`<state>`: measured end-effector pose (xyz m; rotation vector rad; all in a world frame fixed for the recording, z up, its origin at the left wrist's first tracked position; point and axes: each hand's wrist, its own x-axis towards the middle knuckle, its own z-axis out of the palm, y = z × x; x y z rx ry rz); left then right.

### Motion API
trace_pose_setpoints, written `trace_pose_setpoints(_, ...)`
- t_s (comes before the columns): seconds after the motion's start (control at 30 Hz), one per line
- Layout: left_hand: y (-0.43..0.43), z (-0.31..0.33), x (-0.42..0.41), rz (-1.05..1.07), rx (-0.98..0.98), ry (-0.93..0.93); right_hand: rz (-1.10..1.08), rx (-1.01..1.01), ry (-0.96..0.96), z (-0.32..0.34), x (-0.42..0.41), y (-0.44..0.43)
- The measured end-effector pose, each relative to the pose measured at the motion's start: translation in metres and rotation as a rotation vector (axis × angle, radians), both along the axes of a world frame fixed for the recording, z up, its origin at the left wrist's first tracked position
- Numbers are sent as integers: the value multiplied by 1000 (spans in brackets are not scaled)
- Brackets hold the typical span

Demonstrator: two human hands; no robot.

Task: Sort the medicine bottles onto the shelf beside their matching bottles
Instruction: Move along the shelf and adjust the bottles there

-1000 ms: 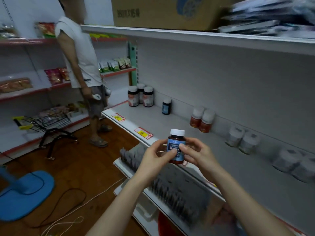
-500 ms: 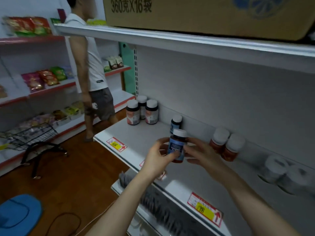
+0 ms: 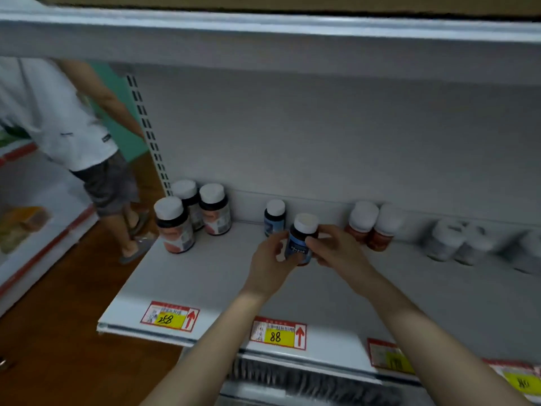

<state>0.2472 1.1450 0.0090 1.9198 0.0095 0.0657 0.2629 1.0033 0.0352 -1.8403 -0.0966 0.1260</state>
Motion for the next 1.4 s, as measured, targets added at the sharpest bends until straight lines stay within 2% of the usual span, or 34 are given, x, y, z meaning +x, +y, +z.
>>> trace_pose_setpoints(0.17, -1, -12, 14, -85, -51, 86, -65, -3, 61, -26, 11, 5)
trace_pose_setpoints(0.43, -8, -32, 38, -66, -26, 182, -85, -73, 95, -46, 40, 9)
trace_pose_setpoints(1.2, -8, -29, 60, -14, 31, 180, -102, -107, 68, -45, 85, 21)
trace_pose_setpoints(1.4, 4, -22, 47, 25, 64, 165, -279, -173, 111, -44, 68, 19)
